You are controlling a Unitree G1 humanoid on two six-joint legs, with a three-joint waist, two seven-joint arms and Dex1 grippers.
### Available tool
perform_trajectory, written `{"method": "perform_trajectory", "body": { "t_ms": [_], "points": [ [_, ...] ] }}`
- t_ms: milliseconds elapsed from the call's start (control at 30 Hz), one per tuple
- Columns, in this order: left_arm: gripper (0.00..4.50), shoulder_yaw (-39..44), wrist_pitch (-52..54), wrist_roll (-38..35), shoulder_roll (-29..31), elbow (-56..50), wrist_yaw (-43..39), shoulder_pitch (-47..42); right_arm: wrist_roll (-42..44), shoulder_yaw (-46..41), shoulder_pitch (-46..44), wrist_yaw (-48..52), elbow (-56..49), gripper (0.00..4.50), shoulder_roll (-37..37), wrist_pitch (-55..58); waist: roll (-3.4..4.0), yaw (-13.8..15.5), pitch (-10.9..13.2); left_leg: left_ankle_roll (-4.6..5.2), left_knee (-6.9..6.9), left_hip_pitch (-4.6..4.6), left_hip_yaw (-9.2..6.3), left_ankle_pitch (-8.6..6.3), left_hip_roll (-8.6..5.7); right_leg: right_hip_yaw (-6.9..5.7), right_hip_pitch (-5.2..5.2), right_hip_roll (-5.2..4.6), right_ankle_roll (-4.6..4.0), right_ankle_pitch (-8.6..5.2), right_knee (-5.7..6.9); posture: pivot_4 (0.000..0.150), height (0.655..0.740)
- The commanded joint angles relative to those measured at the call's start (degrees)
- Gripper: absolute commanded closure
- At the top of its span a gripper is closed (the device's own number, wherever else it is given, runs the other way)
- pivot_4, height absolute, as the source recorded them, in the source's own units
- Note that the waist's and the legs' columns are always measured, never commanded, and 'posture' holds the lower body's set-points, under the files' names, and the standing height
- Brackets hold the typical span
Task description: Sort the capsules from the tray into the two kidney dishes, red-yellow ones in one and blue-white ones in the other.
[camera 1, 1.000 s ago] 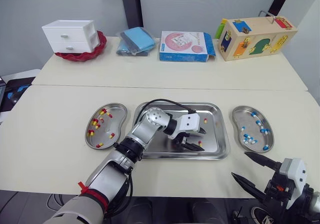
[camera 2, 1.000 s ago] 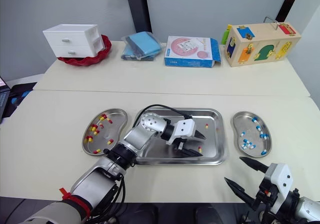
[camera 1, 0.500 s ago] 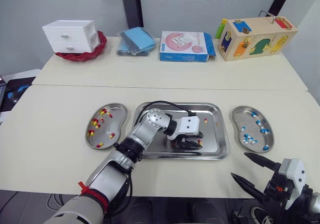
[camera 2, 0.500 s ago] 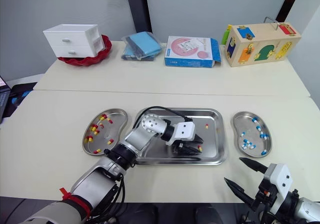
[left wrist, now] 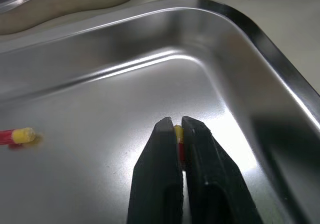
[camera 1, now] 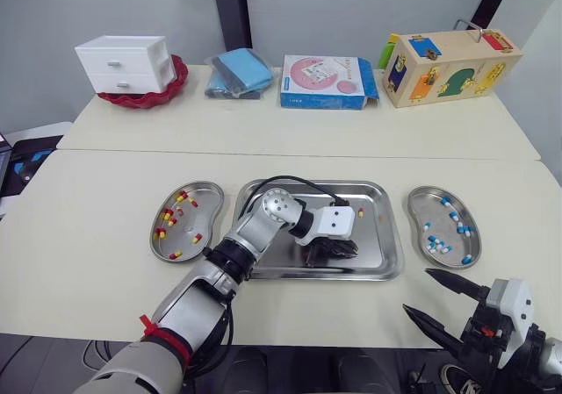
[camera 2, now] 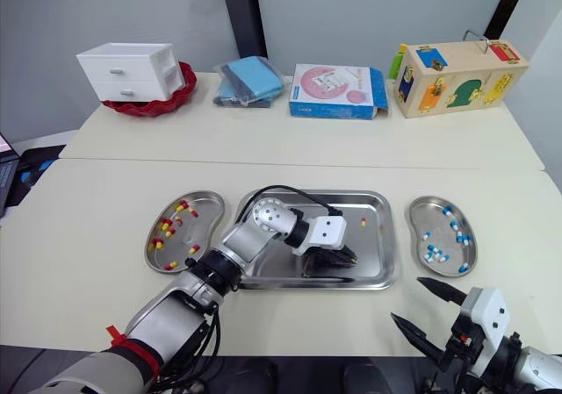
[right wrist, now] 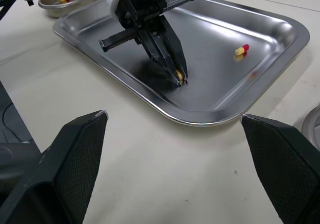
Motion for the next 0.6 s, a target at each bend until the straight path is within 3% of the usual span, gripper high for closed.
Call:
{"method": "perform_trajectory", "body": {
  "t_ms": [33,433,600],
  "points": [
    [4.30,-0.78,-0.36,1.41,0.30,1.45,0.15,-0.41,0.10,-0.50,0.30,0.19,-0.04,0.00,0.16,-1.46,0.00,-0.01,0.00,0.00,0.00,0.00,0.00,0.00,0.00,0.00,0.00,0.00,0.00,0.00,0.00,0.150,0.7400],
    [4.30,0.87,1.18,-0.46,1.25,-0.99,-0.93,-0.40,-0.69,0.54,0.22,2.18,1.31,0.00,0.03,-3.98,0.00,-0.02,-0.01,0.02,0.00,0.02,0.00,0.01,0.00,0.00,0.01,0.00,0.00,0.00,0.05,0.150,0.7400],
    [4.30,4.56,9.33,-5.22,5.64,-12.64,-2.63,1.78,-0.81,1.43,0.60,4.36,0.19,0.00,-1.17,-5.26,0.03,-0.24,-0.01,0.02,-0.02,0.02,0.01,0.01,0.01,0.02,-0.03,0.01,0.00,0.00,0.08,0.150,0.7400]
  ]
}}
